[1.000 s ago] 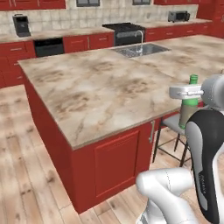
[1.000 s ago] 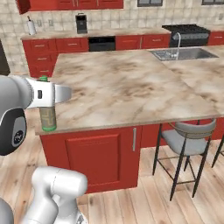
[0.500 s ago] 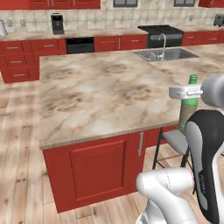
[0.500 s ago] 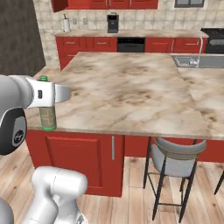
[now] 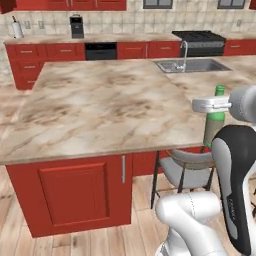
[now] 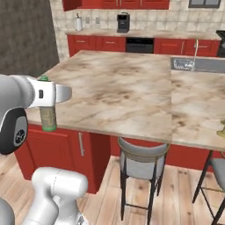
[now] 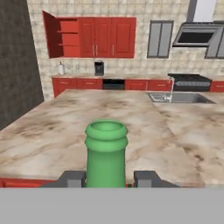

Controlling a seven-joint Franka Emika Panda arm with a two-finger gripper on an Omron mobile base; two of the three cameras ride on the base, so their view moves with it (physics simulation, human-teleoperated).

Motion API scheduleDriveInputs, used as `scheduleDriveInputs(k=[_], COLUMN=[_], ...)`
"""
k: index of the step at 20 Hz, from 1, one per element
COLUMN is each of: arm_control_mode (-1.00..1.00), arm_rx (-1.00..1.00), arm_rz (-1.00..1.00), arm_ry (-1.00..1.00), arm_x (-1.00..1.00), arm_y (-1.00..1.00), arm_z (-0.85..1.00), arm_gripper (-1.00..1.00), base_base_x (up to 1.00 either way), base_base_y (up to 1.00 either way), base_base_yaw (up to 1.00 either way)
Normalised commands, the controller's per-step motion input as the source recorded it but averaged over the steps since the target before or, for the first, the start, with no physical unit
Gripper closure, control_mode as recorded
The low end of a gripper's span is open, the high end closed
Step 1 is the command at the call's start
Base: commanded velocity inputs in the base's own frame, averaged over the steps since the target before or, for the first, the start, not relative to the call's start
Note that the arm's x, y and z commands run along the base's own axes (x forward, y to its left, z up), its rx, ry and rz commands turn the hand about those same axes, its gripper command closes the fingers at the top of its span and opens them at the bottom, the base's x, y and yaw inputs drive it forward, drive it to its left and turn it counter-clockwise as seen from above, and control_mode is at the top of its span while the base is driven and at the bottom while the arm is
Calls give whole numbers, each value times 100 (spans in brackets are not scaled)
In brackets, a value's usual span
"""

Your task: Get the candle and the beer from the cabinet and move them to the dining counter.

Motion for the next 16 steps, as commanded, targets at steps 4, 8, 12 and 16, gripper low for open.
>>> scheduleDriveInputs(k=[4,8,12,16], arm_control_mode=[100,100,100,100], arm_rx=[0,0,0,0], arm_rz=[0,0,0,0], arm_ry=[0,0,0,0], arm_x=[0,0,0,0], arm_y=[0,0,0,0], arm_z=[0,0,0,0], arm_gripper=[100,100,100,100], base_base_x=[-44,-13,0,0], base_base_y=[-100,-100,-100,-100], base_base_yaw=[-6,-14,-17,-20])
